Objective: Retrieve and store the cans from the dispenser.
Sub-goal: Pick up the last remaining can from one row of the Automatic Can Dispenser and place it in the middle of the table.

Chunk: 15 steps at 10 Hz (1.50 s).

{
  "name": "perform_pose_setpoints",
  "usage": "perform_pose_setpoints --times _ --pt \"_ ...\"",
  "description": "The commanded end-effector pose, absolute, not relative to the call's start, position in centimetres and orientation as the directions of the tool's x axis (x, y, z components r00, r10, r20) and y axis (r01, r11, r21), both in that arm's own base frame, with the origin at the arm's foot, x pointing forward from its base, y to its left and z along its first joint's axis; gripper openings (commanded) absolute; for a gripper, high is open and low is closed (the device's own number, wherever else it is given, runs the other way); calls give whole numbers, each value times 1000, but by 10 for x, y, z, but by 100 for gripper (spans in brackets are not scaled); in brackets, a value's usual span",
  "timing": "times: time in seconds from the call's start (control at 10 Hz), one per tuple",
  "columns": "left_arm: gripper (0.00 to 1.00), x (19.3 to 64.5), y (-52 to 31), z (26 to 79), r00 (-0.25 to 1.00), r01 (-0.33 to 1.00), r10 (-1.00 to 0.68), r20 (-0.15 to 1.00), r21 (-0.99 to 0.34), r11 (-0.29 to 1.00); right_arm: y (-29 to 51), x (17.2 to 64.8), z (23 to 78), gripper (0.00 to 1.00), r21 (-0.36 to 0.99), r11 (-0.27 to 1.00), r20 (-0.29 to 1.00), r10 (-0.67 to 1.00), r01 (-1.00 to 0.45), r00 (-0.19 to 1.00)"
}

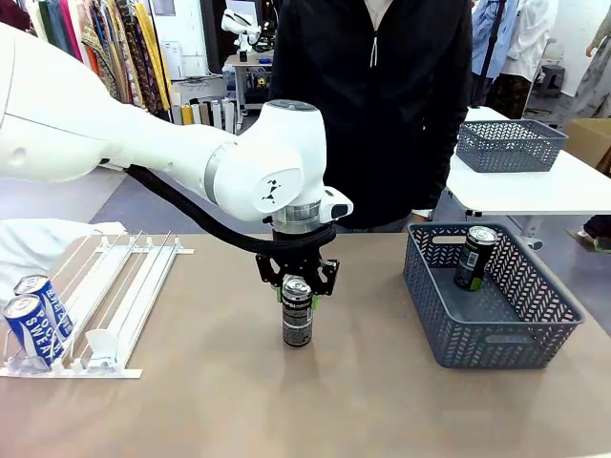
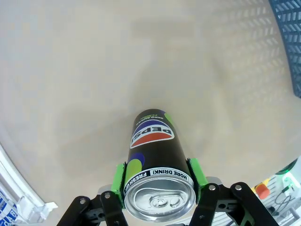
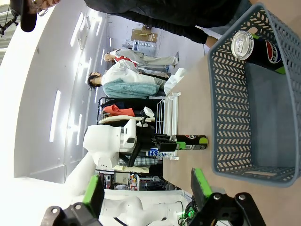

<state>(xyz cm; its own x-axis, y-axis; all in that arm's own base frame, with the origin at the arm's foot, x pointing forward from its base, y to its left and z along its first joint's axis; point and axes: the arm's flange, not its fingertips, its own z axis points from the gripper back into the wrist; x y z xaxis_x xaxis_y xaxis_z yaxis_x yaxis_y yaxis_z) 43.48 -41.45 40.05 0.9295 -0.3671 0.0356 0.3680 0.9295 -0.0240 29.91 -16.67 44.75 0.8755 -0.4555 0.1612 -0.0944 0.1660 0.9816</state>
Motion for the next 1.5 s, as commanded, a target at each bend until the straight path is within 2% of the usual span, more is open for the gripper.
perform_pose_setpoints --times 0.0,0.1,0.3,0.6,0.7,0.9,1.0,1.2,1.3,1.4 --pt "58 435 -412 408 928 373 -372 38 -49 926 -167 299 451 100 981 160 169 -455 -107 874" --pt "100 433 -411 410 925 378 -376 45 -45 925 -167 299 451 100 981 160 169 -455 -107 874" --pt "100 425 -406 427 927 368 -365 93 -24 929 -167 299 451 100 981 160 169 -455 -107 874" --pt "100 378 -361 524 916 318 -299 269 -28 948 -167 299 451 100 981 160 169 -455 -107 874" --pt "100 358 -336 558 913 322 -293 285 -60 945 -167 299 451 100 981 160 169 -455 -107 874" --pt "100 338 -250 606 906 382 -302 297 -262 886 -167 299 451 100 981 160 169 -455 -107 874" --pt "100 338 -188 621 937 296 -202 286 -337 894 -167 299 451 100 981 160 169 -455 -107 874" --pt "100 329 -43 630 956 251 -81 281 -645 722 -167 299 451 100 981 160 169 -455 -107 874" --pt "100 320 17 619 961 200 18 275 -742 640 -167 299 451 100 981 160 169 -455 -107 874" --pt "100 317 64 596 973 79 131 189 -810 581 -167 299 451 100 981 160 169 -455 -107 874"
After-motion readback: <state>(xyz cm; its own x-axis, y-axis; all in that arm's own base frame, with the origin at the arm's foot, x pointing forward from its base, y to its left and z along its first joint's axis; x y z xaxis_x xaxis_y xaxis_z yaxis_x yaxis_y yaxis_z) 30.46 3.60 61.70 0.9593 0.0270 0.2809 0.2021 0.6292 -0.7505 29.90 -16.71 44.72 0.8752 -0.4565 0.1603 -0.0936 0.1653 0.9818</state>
